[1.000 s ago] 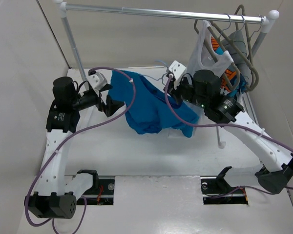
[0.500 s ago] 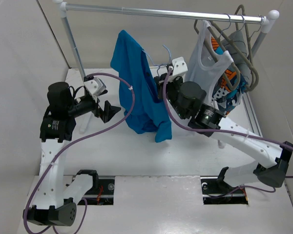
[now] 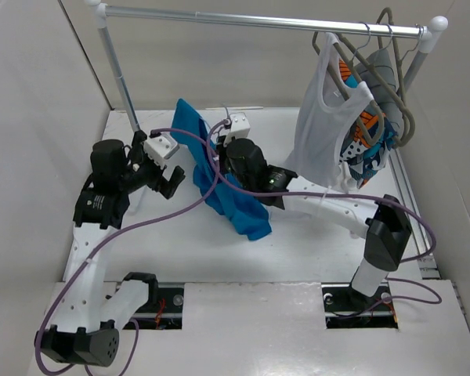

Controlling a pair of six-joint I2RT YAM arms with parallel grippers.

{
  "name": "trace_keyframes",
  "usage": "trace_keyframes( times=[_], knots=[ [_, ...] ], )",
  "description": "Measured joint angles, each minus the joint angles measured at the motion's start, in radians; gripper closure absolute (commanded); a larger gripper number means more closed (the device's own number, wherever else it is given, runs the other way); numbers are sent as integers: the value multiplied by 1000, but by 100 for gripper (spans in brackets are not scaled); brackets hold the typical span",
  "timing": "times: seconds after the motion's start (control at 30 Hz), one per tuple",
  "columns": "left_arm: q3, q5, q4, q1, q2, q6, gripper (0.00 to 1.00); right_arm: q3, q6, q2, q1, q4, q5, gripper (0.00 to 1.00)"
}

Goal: Place the t-shirt on the hanger
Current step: Place tshirt on hanger

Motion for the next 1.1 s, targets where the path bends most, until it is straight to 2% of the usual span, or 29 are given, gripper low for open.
trace_keyframes(
  times=[0.13,0.23,0.33,0.43,0.57,0.8,1.07,1.1],
  knots=[
    [-23,64,39,-3,-46,10,0,59,85,21,-11,3,-17,100],
    [-114,132,94,-22,-62,-30,0,138,145,71,-24,18,-46,100],
    [-217,127,162,-85,-50,-66,0,167,209,105,-34,30,-88,100],
    [-290,81,211,-143,-23,-81,0,167,279,131,-37,48,-133,100],
    [-302,50,269,-166,-23,-88,0,165,340,158,-36,63,-175,100],
    [-306,-124,378,-246,-10,-87,0,166,391,183,-36,107,-202,100],
    [-332,-341,396,-275,36,-63,0,166,402,230,-36,122,-233,100],
    [-335,-354,390,-275,37,-61,4,166,402,234,-36,121,-236,100]
  ],
)
